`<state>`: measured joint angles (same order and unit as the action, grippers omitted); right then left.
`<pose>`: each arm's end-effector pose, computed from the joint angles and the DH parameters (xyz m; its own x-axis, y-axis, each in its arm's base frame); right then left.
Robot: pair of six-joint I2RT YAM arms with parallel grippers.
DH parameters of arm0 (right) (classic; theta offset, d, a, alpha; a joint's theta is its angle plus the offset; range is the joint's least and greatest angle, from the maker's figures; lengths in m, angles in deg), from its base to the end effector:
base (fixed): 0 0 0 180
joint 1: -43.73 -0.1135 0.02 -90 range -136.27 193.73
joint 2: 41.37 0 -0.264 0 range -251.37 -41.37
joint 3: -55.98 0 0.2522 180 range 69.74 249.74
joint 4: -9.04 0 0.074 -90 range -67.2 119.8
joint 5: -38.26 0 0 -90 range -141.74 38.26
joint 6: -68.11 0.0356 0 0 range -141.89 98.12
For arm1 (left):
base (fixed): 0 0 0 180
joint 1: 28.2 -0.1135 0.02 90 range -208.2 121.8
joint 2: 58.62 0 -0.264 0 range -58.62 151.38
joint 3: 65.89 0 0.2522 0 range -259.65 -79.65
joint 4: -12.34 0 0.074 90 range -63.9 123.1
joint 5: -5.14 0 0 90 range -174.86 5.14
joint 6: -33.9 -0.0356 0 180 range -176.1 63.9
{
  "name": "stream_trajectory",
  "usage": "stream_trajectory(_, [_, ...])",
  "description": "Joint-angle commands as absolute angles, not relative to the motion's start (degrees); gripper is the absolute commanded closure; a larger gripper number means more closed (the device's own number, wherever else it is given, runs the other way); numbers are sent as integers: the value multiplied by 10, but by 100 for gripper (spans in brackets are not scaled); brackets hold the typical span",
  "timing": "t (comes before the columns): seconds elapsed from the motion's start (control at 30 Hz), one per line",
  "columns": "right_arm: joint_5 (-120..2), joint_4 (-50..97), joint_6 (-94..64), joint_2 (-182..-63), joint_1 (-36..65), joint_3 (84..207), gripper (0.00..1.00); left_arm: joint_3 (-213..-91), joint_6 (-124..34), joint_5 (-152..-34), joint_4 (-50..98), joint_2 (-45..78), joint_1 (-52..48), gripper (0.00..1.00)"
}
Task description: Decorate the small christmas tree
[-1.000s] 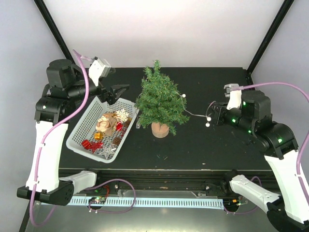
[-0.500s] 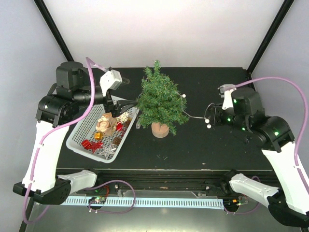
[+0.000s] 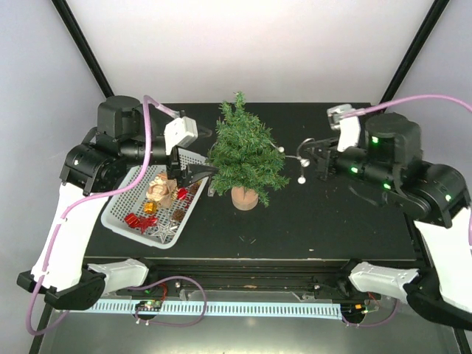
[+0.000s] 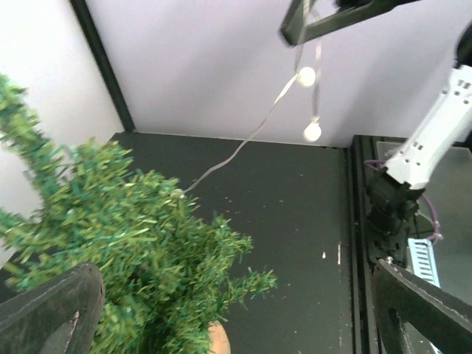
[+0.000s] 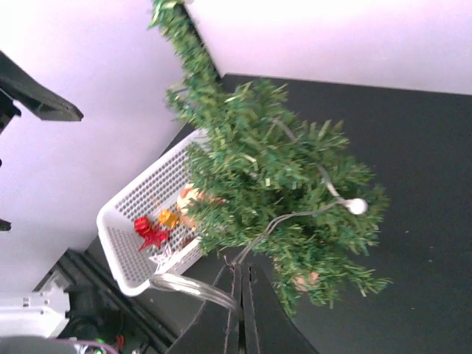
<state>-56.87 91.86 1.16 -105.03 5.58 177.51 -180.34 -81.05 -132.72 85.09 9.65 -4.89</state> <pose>0.1052 0.0867 0.5175 -0.5711 0.0473 -0.8195 -0.4949 0.7767 0.3897 0.1589 -0.0972 0.4969 -0.0035 0.3097 -0.9508 0.9662 0.2461 0.0766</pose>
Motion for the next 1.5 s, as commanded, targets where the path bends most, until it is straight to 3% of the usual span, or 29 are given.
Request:
stream_trajectory(0.0, [-562,931,12,-1102,1,1801,99,-1834,-843,-1323,873,103,-20,1])
stream_trajectory(0.47, [-555,936,23,-1190,-90,1879,99,-1842,-871,-1331,873,137,61,10])
stream_trajectory(0.83, [-531,943,31,-1198,-123,1872,99,-1883,-761,-1410,811,205,79,38])
stream_trajectory(1.47, [-534,919,41,-1202,-137,1852,99,-1873,-732,-1440,802,222,80,45])
